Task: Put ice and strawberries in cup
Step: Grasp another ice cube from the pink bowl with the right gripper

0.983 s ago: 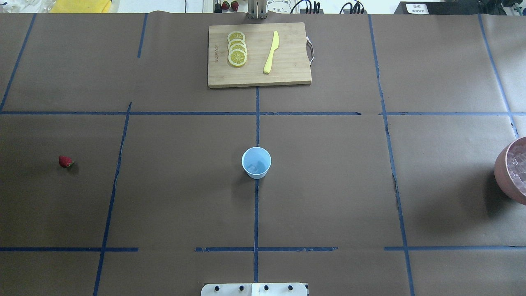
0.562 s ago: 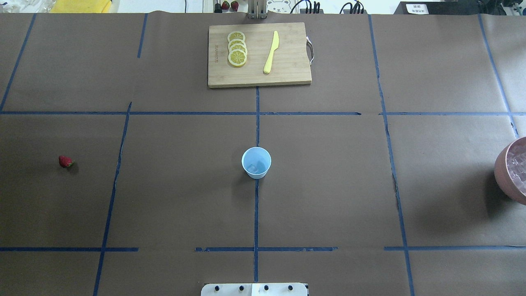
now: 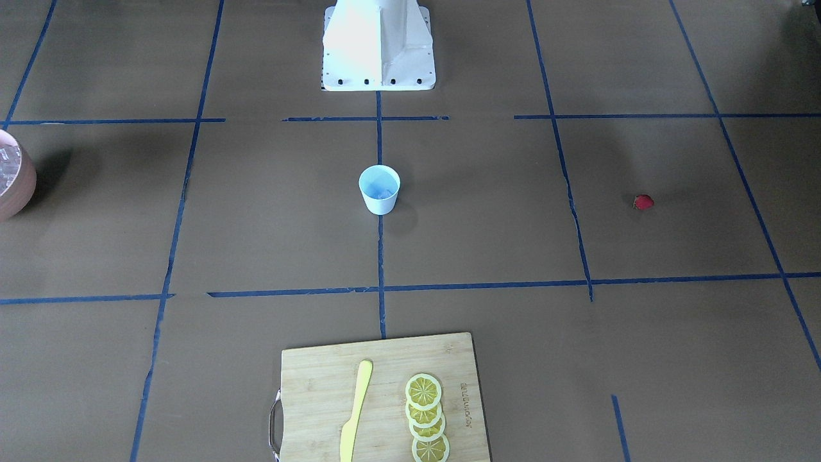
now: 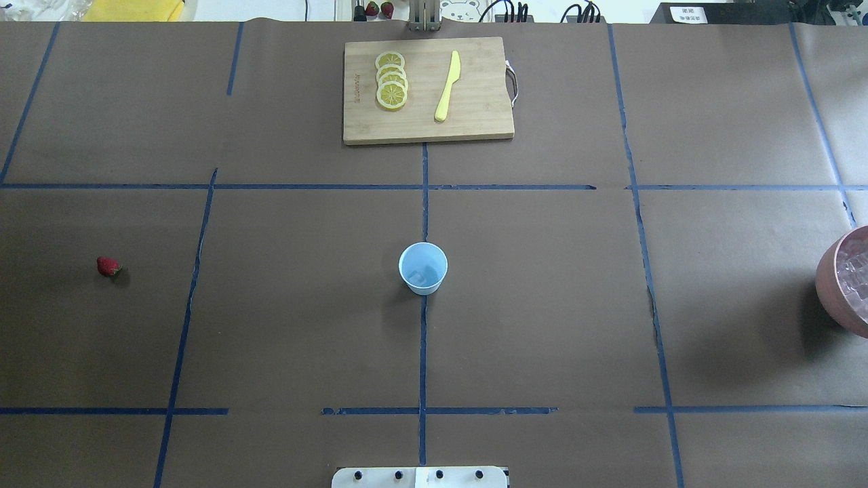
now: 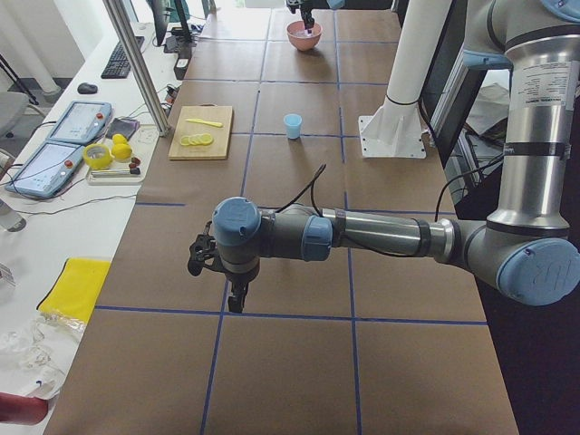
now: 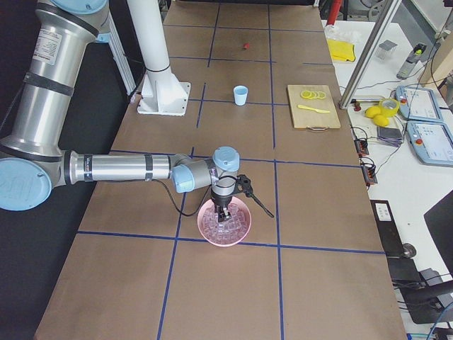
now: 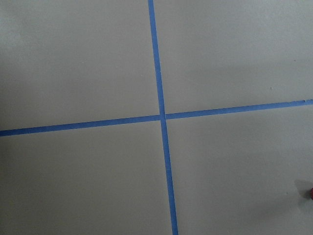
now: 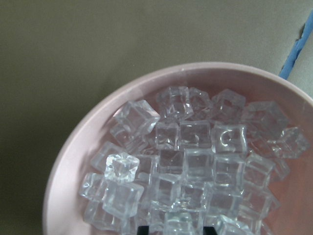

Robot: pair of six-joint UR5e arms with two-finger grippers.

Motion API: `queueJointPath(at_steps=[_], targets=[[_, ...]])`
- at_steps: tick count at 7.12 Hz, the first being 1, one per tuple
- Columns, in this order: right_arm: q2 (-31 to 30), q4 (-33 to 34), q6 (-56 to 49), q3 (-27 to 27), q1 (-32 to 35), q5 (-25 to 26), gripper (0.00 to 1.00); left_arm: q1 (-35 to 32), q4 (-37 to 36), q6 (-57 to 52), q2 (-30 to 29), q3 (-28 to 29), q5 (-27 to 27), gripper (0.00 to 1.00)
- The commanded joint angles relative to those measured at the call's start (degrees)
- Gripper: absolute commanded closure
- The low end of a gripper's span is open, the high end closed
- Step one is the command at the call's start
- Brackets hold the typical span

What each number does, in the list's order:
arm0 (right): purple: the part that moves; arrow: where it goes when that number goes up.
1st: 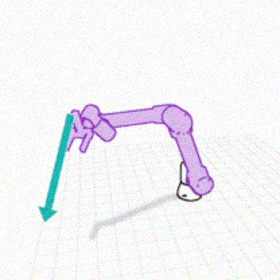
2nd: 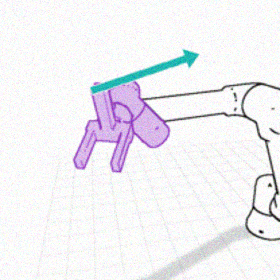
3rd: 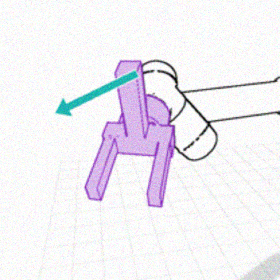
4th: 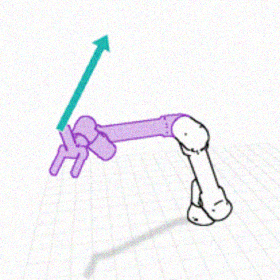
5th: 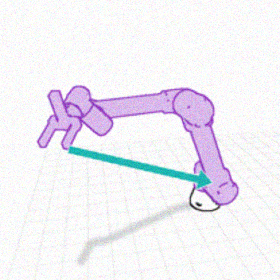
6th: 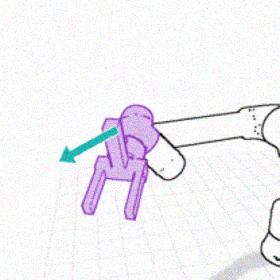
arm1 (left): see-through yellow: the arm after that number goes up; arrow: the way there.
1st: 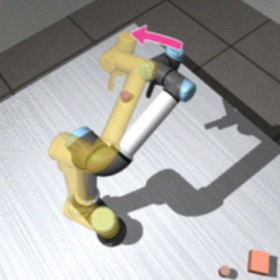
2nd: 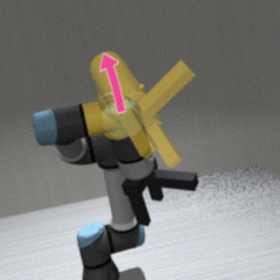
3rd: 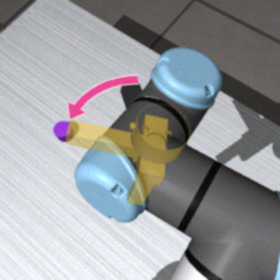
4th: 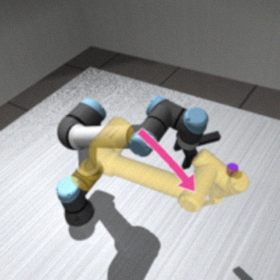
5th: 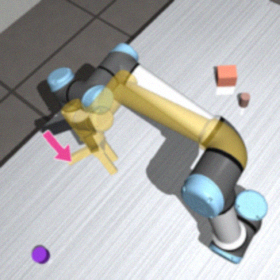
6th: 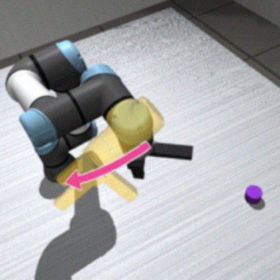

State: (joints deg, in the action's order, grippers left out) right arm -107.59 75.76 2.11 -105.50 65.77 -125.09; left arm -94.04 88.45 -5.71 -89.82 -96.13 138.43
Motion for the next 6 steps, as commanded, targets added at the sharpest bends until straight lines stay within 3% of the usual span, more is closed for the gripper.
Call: queueJointPath(at_steps=[1,6], targets=[[0.0,0.0,0.0,0.2,-0.3,0.0,0.53,0.0,0.0,0.0,0.0,0.0,0.1,0.0],[-0.1,-0.1,-0.1,1.2,-0.8,-0.1,0.55,0.0,-0.1,0.0,0.0,-0.4,0.0,0.0]])
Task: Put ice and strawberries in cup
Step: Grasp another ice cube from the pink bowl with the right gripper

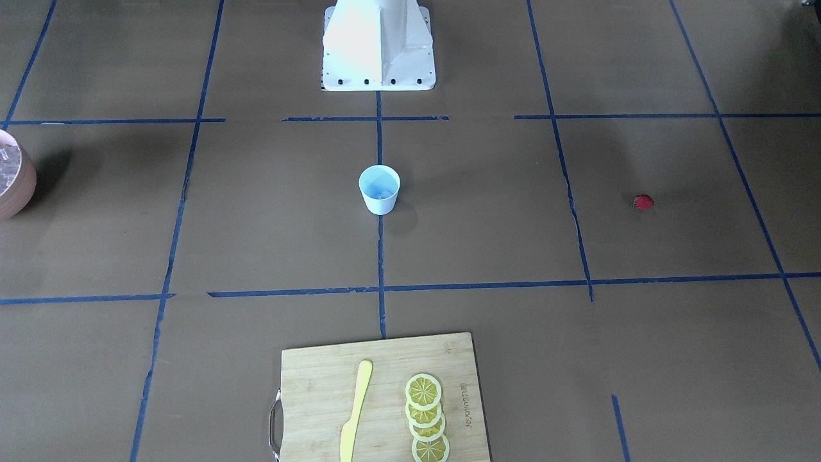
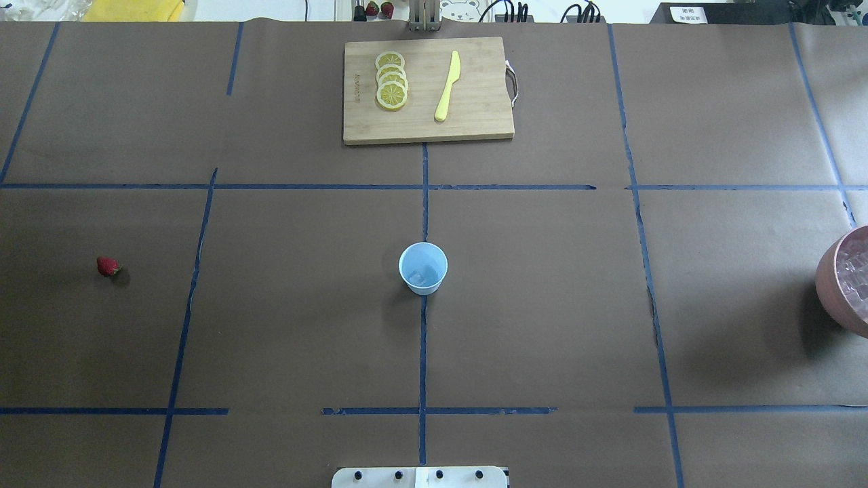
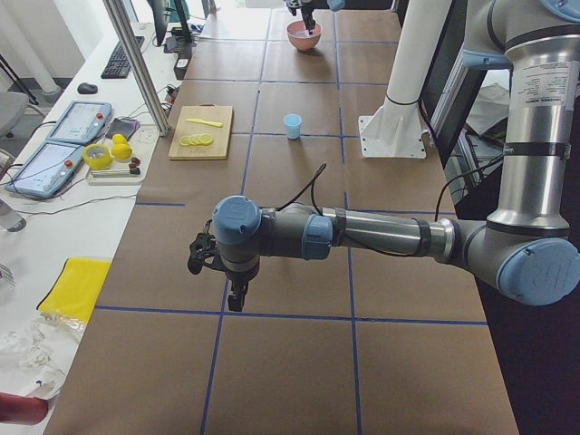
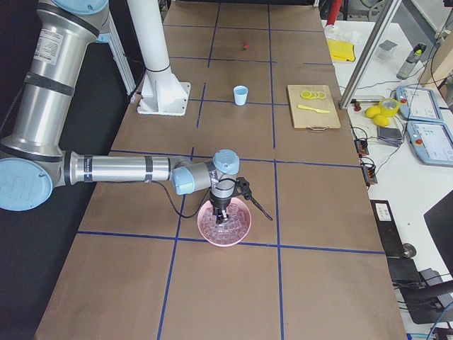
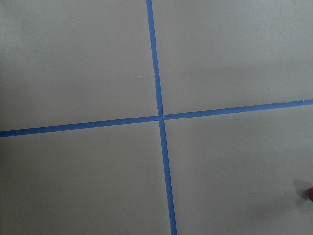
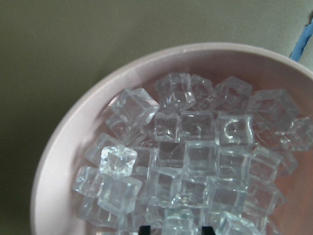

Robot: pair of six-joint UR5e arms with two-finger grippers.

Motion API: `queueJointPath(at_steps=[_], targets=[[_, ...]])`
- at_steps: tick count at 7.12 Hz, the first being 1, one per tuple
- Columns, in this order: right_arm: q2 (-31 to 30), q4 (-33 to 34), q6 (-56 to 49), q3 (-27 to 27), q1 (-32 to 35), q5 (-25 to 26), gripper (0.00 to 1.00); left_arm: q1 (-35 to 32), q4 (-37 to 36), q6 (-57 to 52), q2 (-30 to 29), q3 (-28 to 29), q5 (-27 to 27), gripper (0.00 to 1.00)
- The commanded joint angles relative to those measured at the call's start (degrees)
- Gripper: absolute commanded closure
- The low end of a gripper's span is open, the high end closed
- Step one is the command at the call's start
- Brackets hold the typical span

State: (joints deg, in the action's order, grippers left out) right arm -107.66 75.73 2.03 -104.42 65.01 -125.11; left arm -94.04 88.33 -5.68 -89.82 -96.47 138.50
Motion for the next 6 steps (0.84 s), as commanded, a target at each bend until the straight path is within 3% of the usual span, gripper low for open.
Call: queueJointPath(at_steps=[1,2,3,4,5,6], targets=[[0.1,-0.1,0.1,0.1,-0.1,-0.1,0.56,0.0,0.0,0.1,0.0,0.0,0.0,0.0],[0.1,-0.1,0.1,0.1,-0.2,0.0,0.57,0.0,0.0,0.0,0.0,0.0,-0.1,0.0],[0.1,-0.1,0.1,0.0,-0.2,-0.1,0.69,0.0,0.0,0.1,0.0,0.0,0.0,0.0],[0.1,-0.1,0.0,0.1,-0.2,-0.1,0.88,0.0,0.1,0.1,0.0,0.0,0.0,0.0],[0.1,-0.1,0.0,-0.3,-0.2,-0.1,0.98,0.0,0.1,0.1,0.0,0.0,0.0,0.0],[0.2,-0.1,0.0,-1.1,-0.2,-0.1,1.0,0.0,0.1,0.0,0.0,0.0,0.0,0.0]])
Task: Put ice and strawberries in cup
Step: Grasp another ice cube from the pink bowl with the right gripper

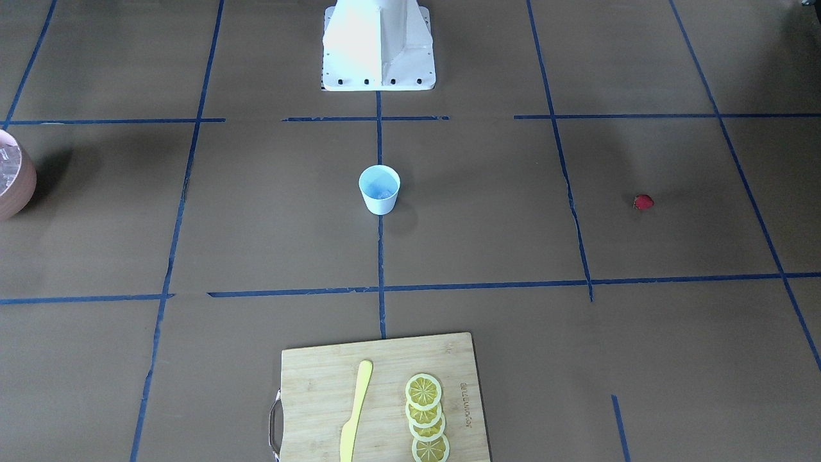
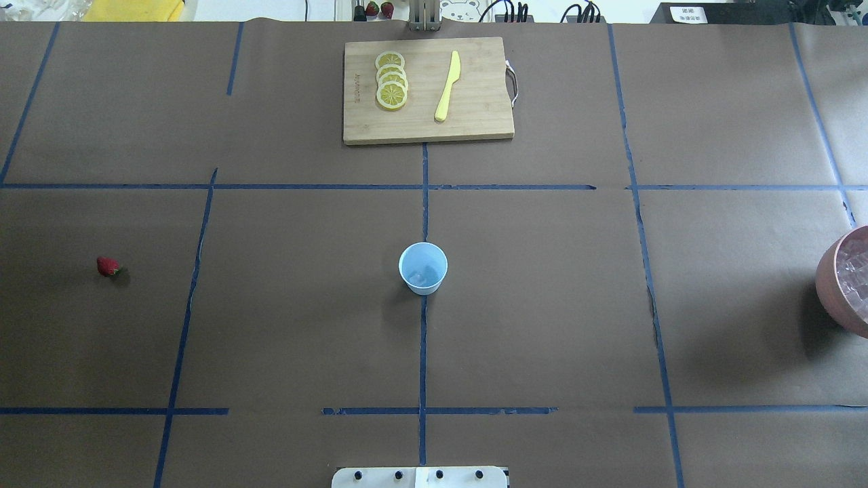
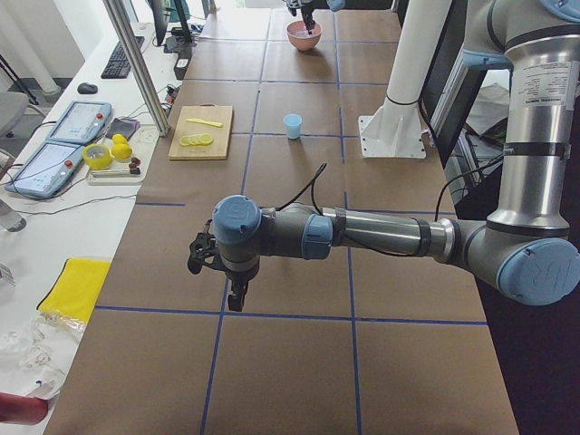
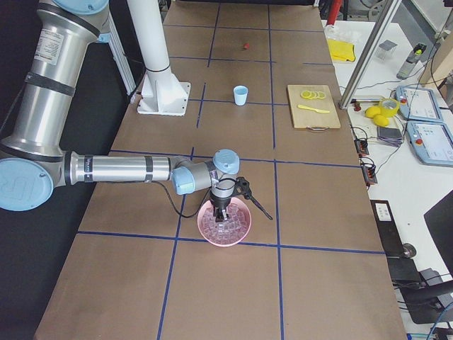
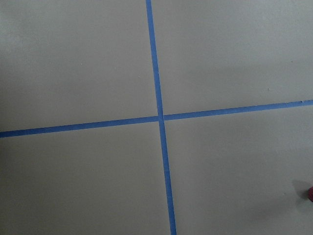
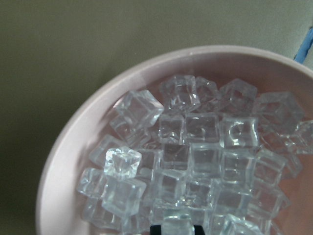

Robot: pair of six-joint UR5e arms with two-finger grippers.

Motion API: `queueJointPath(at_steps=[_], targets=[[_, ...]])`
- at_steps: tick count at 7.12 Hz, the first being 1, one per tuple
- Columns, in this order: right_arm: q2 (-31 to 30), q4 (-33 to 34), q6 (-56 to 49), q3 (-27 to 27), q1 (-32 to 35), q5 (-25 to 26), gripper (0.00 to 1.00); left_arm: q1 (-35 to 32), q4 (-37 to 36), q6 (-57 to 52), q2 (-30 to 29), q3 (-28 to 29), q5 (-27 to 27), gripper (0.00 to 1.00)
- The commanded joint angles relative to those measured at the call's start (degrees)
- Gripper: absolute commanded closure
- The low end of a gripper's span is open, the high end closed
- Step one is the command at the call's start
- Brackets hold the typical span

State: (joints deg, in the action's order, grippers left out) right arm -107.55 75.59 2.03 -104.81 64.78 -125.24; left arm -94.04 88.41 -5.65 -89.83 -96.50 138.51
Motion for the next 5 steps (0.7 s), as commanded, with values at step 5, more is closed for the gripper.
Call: queueJointPath(at_steps=[5], targets=[[14.1,25.5,1.2,-16.8,0.4,-1.1,1.0,0.0,-0.4,-0.1,0.0,-0.4,-0.1,0.0]])
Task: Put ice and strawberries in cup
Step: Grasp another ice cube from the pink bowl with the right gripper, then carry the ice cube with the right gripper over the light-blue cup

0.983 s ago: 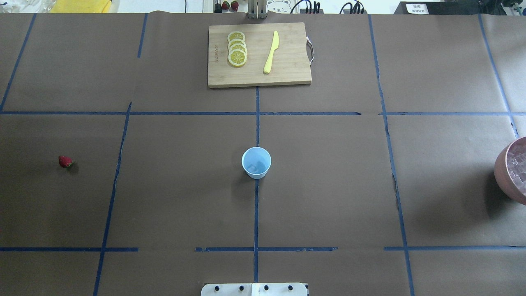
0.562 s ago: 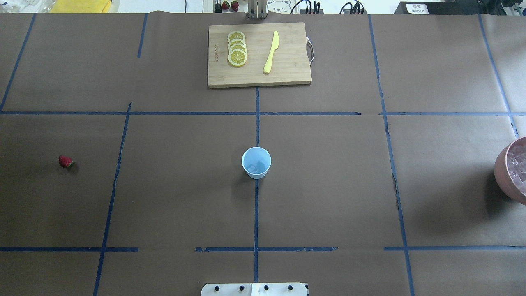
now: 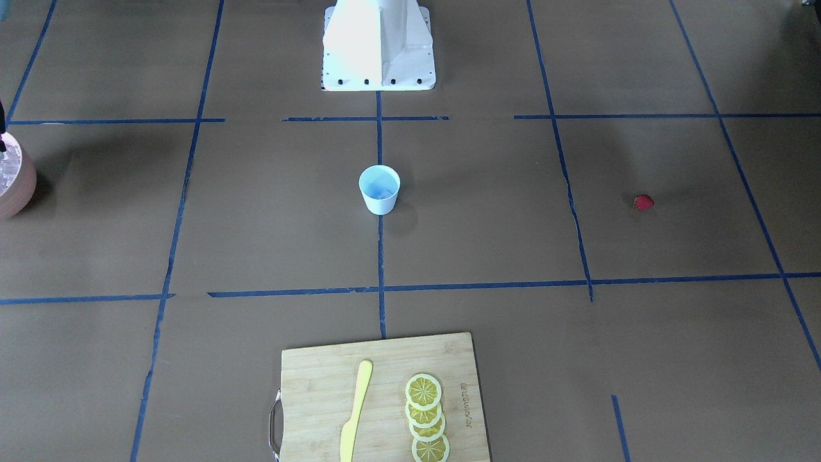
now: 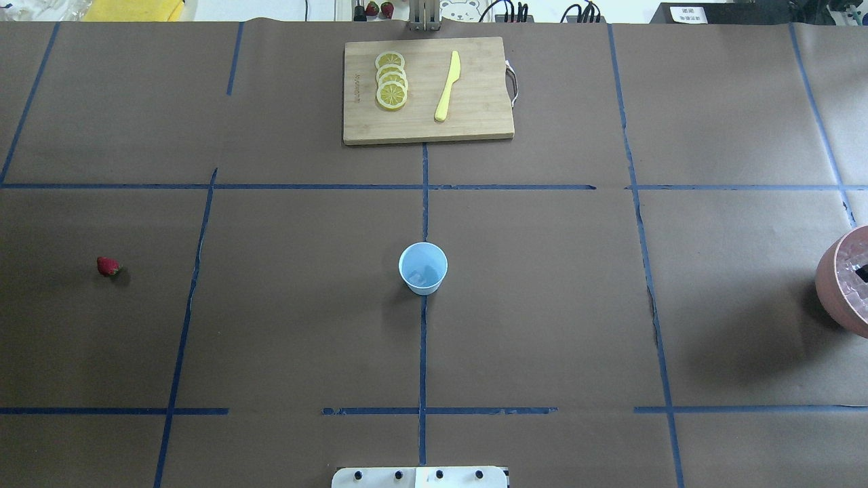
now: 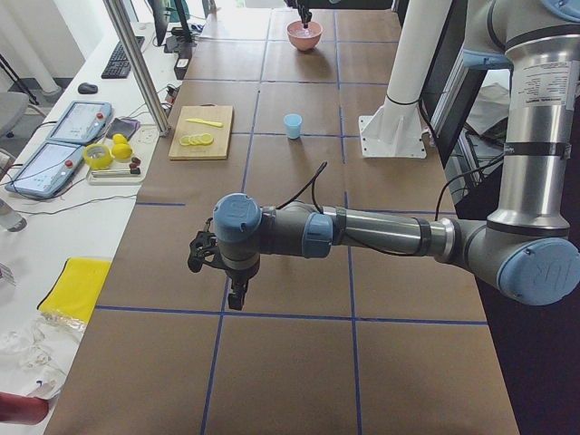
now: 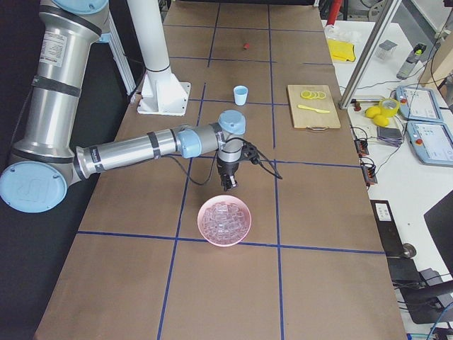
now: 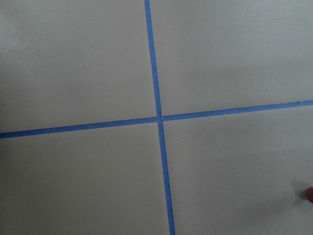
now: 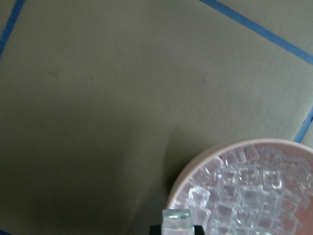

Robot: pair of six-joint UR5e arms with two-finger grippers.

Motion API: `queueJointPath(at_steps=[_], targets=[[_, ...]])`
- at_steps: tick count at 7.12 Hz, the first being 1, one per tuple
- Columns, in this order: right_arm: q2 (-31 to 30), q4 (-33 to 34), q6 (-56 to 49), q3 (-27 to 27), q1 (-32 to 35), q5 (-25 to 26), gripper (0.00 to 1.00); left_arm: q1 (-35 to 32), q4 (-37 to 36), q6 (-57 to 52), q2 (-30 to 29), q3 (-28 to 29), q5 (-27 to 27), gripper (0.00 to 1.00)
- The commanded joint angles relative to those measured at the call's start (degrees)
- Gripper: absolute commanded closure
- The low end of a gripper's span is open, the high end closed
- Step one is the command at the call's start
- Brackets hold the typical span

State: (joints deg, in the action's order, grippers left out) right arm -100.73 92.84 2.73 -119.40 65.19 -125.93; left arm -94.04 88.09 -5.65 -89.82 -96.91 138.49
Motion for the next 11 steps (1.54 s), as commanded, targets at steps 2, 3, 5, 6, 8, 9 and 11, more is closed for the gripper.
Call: queueJointPath(at_steps=[2,3,5,6,8,9,11], targets=[[22.3,18.4,7.1,-0.8,-1.5,-3.7,1.0,0.0,-0.2,0.0,0.0,0.1,0.0,0.0],[29.5,20.5,12.9,1.6,-3.9,-3.7,1.0,0.0,-0.1,0.4,0.0,0.3,-0.1,0.0],[40.5,20.4,29.2,7.6,-10.6,-3.2,1.0,0.1,-0.1,0.4,0.0,0.4,-0.1,0.0],[42.9,20.1,35.5,9.0,-13.8,-2.6,1.0,0.1,-0.1,0.4,0.0,0.6,-0.1,0.0],[53.2,17.7,47.7,17.0,-20.0,0.2,1.0,0.1,0.2,0.4,0.0,0.8,-0.1,0.0],[57.1,11.7,54.7,22.5,-23.7,3.7,1.0,0.1,0.2,0.4,0.0,0.8,-0.1,0.0],[62.1,9.7,59.3,29.3,-30.3,9.5,1.0,0.1,0.2,0.3,0.0,1.1,-0.2,0.0]])
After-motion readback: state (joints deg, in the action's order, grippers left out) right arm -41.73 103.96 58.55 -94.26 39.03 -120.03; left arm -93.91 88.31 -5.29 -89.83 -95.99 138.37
